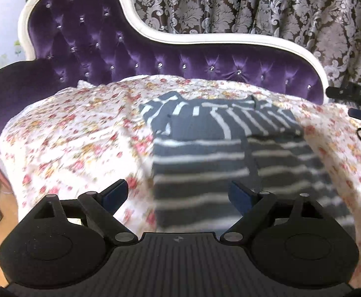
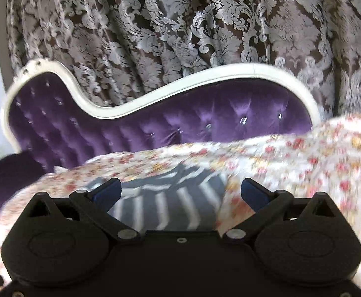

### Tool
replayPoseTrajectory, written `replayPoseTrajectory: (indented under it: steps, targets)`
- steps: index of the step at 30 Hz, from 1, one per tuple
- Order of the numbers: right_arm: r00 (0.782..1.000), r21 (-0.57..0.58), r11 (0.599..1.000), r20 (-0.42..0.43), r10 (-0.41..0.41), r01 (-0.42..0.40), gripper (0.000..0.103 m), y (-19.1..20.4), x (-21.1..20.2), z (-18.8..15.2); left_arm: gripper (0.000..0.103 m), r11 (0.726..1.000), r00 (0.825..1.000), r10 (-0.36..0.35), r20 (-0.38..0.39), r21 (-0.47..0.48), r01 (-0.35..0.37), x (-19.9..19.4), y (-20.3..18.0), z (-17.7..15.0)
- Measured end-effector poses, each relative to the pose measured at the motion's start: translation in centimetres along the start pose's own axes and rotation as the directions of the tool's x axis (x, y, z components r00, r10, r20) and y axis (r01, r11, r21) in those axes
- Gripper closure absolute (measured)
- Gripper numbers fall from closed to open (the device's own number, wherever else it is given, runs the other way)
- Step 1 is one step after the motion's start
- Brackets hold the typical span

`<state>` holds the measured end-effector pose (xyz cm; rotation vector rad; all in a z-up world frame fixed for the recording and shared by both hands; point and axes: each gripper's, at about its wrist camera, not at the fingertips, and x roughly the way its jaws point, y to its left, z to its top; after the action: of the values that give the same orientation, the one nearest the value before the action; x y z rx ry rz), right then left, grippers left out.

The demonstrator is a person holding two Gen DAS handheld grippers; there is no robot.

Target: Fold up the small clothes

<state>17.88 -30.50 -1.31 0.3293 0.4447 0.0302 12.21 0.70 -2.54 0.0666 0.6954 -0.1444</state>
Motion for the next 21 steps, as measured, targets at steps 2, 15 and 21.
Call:
replayPoseTrajectory:
  steps: [2, 15, 21]
  targets:
    - [1.000, 0.023, 1.000, -0.020, 0.018, -0.018, 0.001, 0.4, -1.8, -1.1, 0.015, 1.000, 1.000, -0.006, -0.012, -0.022, 0.006, -0.9, 0.3, -1.1]
    - [0.980, 0.044, 0.994, -0.167, 0.110, -0.104, 0.001, 3.5, -9.9, -8.5, 0.015, 0.994, 1.000, -0.018, 0.006, -0.112, 0.018, -5.9, 1.2, -6.0]
    - [0.980, 0.052, 0.997, -0.187, 0.074, -0.065, 0.001, 3.8, -13.0, -10.4, 0.015, 0.992, 0.997, -0.056, -0.046, -0.113, 0.050, -6.3, 1.0, -8.5]
